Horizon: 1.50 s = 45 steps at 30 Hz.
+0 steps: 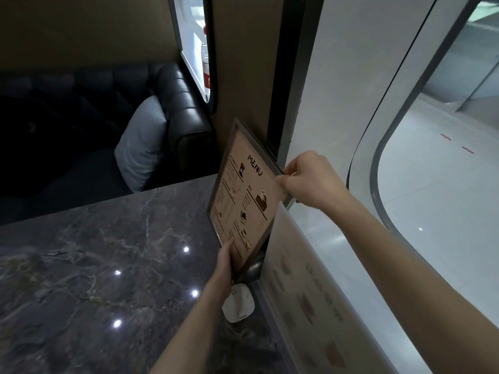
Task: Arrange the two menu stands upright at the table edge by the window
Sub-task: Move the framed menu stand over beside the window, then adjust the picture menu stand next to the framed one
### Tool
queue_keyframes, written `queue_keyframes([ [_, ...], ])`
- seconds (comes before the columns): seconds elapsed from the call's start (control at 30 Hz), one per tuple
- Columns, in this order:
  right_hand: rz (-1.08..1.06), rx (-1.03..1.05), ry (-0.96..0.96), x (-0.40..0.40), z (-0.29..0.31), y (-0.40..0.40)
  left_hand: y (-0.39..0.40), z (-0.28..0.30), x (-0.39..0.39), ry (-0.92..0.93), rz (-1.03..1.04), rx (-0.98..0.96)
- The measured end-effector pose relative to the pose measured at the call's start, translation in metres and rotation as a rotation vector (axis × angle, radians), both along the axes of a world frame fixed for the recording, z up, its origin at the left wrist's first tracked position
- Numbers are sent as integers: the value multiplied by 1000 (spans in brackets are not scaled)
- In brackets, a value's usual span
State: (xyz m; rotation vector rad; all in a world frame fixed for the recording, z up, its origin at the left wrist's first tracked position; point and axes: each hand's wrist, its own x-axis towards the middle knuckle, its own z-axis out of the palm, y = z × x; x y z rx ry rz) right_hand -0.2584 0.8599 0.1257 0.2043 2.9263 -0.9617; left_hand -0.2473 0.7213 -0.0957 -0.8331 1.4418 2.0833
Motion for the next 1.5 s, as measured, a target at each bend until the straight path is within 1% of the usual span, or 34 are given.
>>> queue_keyframes([
  [0.33, -3, 1, 5, 0, -1, 2, -3, -18, -3, -33, -36, 44],
  [0.47, -14, -20, 77, 6, -7, 2, -12, -28, -5, -21, -129, 26],
  [0.53, -18, -35, 97, 9, -10, 2, -17, -22, -2, 15, -172, -20],
  [0.6, -19, -31, 106, 11, -11, 2, -20, -12, 3, 97, -187, -125],
  [0.67, -15, 4, 132, 14, -12, 1, -21, -3, 10, 210, -220, -278],
  [0.73, 0, 44, 148, 19, -11, 0, -20, 9, 22, 336, -320, -474],
  [0.83, 29, 87, 112, 32, -5, 3, -15, 25, 41, 529, -484, -818],
  [0.93, 54, 104, 74, 51, 4, 9, -9, 31, 65, 655, -505, -1068],
  [1.0, 61, 86, 94, 66, 9, 12, -3, 27, 90, 771, -435, -1159],
  [1.03, 66, 70, 111, 74, 10, 12, 2, 24, 104, 824, -390, -1161],
  [1.1, 92, 17, 150, 91, 12, 10, 13, 20, 127, 874, -355, -1065],
  [1.17, 105, -52, 199, 106, 11, 8, 23, 12, 142, 857, -463, -971],
  [1.2, 100, -76, 228, 112, 10, 7, 27, 4, 147, 865, -551, -966],
  [1.27, 88, -78, 279, 121, 9, 5, 34, -14, 152, 858, -757, -1051],
  [1.37, 97, -37, 285, 124, 3, 5, 36, -30, 157, 734, -1071, -1235],
  [1.47, 97, 7, 281, 123, -5, 6, 37, -33, 159, 666, -1279, -1239],
  [1.5, 89, 11, 291, 123, -8, 6, 37, -33, 158, 653, -1315, -1221],
])
